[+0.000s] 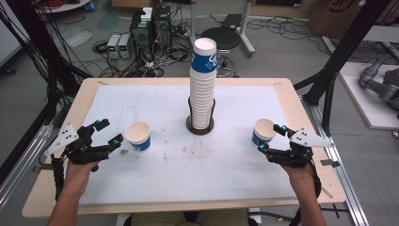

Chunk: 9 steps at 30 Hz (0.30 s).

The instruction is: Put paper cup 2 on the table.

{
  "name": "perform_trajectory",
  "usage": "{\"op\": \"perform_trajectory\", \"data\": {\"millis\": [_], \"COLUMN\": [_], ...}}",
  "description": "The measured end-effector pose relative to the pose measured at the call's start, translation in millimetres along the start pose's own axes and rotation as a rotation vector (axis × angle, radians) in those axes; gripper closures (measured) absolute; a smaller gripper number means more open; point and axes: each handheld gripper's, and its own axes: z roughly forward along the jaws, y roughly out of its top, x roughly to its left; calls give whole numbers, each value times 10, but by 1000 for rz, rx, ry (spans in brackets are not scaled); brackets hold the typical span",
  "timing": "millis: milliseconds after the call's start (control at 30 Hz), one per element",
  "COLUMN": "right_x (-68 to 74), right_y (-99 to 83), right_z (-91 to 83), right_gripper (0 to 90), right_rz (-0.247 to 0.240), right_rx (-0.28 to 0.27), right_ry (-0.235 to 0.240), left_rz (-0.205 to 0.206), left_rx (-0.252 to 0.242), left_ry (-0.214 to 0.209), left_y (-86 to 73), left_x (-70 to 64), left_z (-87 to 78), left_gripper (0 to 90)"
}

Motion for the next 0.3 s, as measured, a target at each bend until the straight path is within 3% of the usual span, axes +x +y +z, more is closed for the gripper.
{"op": "perform_trajectory", "data": {"millis": [300], "right_x": [3], "right_y": [13], "right_z": [-4], "right_gripper": [212], "right_rz": [5], "right_rx": [-4], "right_ry": [6], "left_rz": [-1], "left_rx": [0], "left_ry": [1], "left_y": [-3], "left_x": [5], "left_z": [4], "left_gripper": [164]}}
